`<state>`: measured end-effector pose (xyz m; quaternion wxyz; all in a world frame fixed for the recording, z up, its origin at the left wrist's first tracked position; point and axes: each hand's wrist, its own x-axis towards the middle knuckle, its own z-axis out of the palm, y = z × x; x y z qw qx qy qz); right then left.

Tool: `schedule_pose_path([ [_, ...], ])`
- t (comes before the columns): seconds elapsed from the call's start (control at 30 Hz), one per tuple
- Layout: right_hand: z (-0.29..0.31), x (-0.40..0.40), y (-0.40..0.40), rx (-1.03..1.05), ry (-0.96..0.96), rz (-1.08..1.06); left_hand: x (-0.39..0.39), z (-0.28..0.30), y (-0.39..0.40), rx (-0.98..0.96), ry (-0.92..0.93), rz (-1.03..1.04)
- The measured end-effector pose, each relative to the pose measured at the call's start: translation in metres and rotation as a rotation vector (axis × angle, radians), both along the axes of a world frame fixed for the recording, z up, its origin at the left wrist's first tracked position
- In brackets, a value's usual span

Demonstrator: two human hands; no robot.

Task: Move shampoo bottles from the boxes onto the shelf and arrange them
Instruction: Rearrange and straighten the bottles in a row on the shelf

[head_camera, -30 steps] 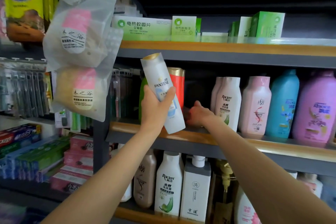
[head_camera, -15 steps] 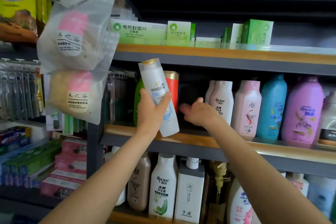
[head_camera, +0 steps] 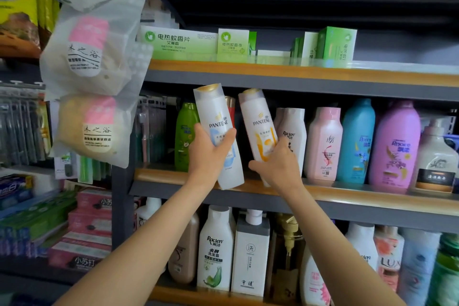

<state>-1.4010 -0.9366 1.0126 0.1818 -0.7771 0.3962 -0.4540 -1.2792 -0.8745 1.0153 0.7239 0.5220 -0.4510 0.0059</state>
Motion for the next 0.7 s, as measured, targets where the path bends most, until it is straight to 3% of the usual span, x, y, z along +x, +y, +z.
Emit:
schedule_pose_path([
  [0.1,0.01,0.003,-0.004,-0.001,-0.01,0.023,0.001,0.001,0.001,0.021,-0.001,-0.023],
  [0.23,0.018,0.004,-0.014,0.056,0.148,0.016,0.002,0.002,0.005,0.04,-0.014,-0.032],
  [0.43,0.037,0.022,-0.024,-0.038,0.082,-0.129,0.007,0.0,0.007,0.064,-0.033,-0.023],
  [0.7,0.032,0.052,-0.035,0.066,0.13,-0.217,0.009,-0.001,0.009,0.121,-0.051,-0.031],
])
